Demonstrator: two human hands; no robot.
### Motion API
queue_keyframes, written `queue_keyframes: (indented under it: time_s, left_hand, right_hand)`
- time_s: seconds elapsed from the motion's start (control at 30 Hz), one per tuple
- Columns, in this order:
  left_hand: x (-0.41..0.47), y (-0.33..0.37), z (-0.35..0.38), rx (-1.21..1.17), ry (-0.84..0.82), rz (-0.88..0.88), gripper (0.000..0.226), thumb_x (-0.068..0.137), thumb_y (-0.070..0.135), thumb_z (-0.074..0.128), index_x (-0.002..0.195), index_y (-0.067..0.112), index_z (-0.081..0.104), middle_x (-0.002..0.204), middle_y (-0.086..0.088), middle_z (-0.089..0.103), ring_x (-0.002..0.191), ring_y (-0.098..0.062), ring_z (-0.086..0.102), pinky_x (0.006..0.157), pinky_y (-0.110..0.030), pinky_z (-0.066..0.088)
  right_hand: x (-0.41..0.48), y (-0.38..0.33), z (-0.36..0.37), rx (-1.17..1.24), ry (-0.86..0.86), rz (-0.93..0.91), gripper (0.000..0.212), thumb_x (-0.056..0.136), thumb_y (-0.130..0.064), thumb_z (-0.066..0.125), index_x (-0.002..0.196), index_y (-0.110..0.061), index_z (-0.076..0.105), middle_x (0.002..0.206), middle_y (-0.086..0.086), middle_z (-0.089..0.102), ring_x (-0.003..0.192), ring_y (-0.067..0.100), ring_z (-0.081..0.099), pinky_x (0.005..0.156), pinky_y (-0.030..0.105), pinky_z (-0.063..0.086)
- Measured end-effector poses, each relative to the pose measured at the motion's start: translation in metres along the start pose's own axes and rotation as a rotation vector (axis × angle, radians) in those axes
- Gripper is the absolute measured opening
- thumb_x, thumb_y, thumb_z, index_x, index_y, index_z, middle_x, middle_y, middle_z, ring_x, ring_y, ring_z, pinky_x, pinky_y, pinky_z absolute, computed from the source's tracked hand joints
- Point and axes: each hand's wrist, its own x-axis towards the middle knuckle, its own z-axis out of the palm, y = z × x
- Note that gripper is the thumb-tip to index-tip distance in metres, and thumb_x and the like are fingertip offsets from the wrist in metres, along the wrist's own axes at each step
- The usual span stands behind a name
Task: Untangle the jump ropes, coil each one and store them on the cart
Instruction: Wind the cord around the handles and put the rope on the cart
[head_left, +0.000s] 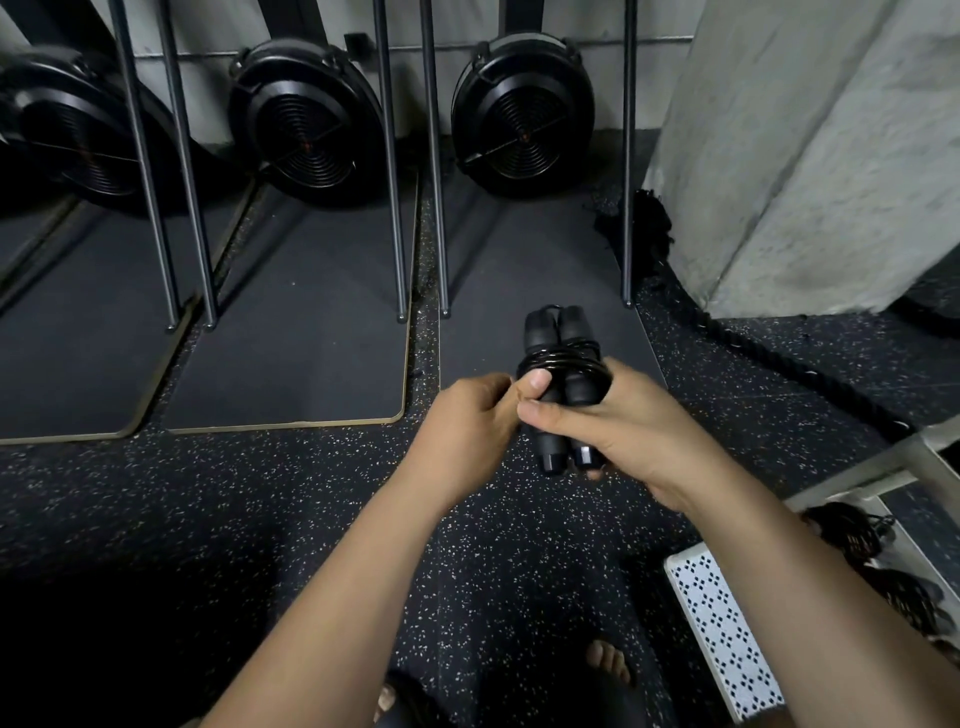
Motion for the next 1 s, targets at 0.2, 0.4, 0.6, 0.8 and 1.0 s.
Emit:
queue_keyframes:
  time_s: [0.2,0.4,0.6,0.8,1.0]
  left_hand:
    - [0.003,0.001,-0.005,-0.085,0.074,-0.002,0.058,0.104,0.055,0.058,0.080,0.002,0.060,0.054,0.009,0.044,0.050,-0.010,0.034,0.048,-0.025,0.028]
    - [0.007,-0.005,-0.017,-0.257,0.078,-0.053,0.067,0.098,0.074,0.055,0.104,0.010,0.074,0.080,-0.014,0.070,0.072,-0.015,0.053,0.071,-0.049,0.050]
    - [0.004,-0.001,-0.016,-0.407,-0.008,-0.078,0.071,0.096,0.075,0.057,0.116,0.008,0.068,0.083,-0.015,0.067,0.074,-0.018,0.054,0.070,-0.037,0.042]
    - [-0.005,0.005,-0.007,-0.385,-0.101,-0.074,0.053,0.104,0.062,0.043,0.117,0.022,0.074,0.091,0.002,0.080,0.078,-0.007,0.070,0.071,-0.028,0.052]
    - [-0.003,0.012,-0.007,-0.398,-0.078,-0.041,0.050,0.107,0.053,0.050,0.113,0.004,0.063,0.075,0.004,0.068,0.063,-0.008,0.059,0.058,-0.023,0.044]
  right_hand:
    - [0.001,0.002,0.000,-0.241,0.105,-0.159,0.056,0.077,-0.077,0.076,0.116,-0.039,0.062,0.103,-0.014,0.076,0.093,0.007,0.074,0.084,0.043,0.062]
    - [0.001,-0.001,-0.008,0.423,-0.213,-0.080,0.041,0.110,-0.042,0.052,0.145,-0.025,0.063,0.142,0.002,0.070,0.133,0.020,0.065,0.107,0.050,0.056]
    - [0.009,0.008,-0.007,0.594,-0.264,-0.098,0.060,0.095,-0.025,0.080,0.148,-0.017,0.053,0.147,0.028,0.059,0.126,0.034,0.058,0.111,0.060,0.044]
    - [0.011,0.010,-0.004,0.609,-0.272,0.006,0.068,0.088,-0.030,0.082,0.148,-0.019,0.051,0.130,0.011,0.075,0.110,0.022,0.070,0.085,0.037,0.050]
    - [0.011,0.015,-0.011,0.533,-0.255,-0.090,0.084,0.072,-0.045,0.097,0.142,-0.013,0.065,0.140,0.015,0.070,0.124,0.032,0.064,0.096,0.047,0.039]
